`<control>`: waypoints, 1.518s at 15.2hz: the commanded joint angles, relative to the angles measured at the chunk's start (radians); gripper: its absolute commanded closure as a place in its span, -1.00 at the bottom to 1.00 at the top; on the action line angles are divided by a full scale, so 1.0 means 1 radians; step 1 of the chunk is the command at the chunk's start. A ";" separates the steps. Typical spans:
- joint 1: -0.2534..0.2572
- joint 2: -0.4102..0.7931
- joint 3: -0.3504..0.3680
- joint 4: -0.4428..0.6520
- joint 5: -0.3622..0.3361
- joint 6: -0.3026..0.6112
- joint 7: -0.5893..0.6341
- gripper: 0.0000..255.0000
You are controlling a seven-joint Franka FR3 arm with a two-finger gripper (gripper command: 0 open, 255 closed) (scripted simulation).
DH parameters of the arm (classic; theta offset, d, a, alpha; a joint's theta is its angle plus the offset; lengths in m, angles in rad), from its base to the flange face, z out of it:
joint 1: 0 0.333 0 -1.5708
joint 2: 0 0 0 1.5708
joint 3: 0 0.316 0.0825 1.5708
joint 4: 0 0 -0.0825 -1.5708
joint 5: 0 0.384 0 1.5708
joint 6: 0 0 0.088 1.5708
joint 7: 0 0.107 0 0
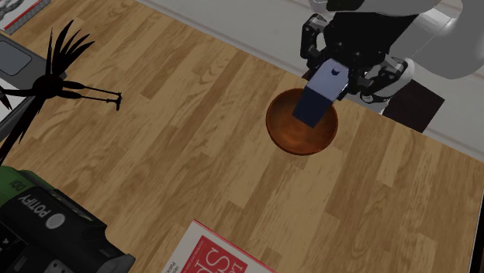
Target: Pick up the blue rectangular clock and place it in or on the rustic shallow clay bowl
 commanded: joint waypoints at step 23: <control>-0.005 -0.023 -0.008 -0.201 -0.009 0.178 0.004 -1.00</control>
